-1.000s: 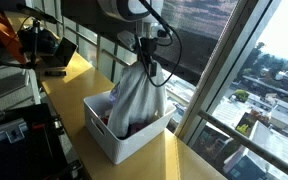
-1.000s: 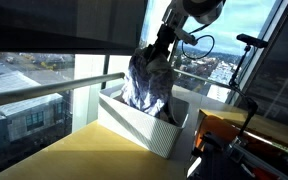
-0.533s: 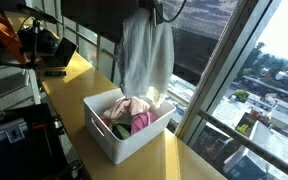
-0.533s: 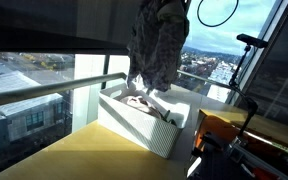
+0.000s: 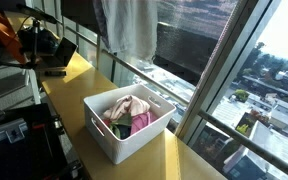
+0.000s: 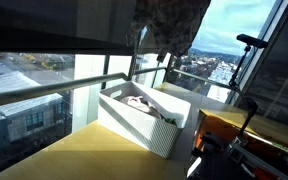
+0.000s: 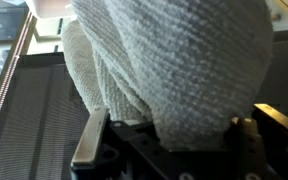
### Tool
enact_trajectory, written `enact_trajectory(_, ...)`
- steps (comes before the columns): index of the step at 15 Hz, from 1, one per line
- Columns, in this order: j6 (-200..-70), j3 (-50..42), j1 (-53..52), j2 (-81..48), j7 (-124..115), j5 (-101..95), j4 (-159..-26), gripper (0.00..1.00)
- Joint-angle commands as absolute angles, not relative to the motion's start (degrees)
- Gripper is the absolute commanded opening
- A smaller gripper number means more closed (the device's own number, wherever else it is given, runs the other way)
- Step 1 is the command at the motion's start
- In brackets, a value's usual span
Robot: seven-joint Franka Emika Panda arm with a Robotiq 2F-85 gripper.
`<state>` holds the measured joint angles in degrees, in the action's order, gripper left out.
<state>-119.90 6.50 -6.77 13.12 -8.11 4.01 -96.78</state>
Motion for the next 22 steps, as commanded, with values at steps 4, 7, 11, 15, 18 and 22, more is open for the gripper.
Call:
enact_trajectory(4,-125.15,14.56,-12.03,13.49,-10.10,4.61,-108.70,0.00)
enact_trajectory(7,-131.28,14.82,-12.19,11.19,-9.90,4.22,-118.06,0.00)
enact_trajectory(11,-139.57,13.73,-11.47,5.64,-9.85,4.03,-126.86,0.00)
enact_trajectory(15,-146.58,13.31,-11.40,-0.14,-10.88,2.77,-130.78,0.00)
enact_trajectory(18,-149.79,13.01,-11.63,-3.48,-11.52,1.77,-131.58,0.00)
enact_trajectory(22,-150.84,13.26,-12.66,-4.98,-12.50,0.86,-131.19,0.00)
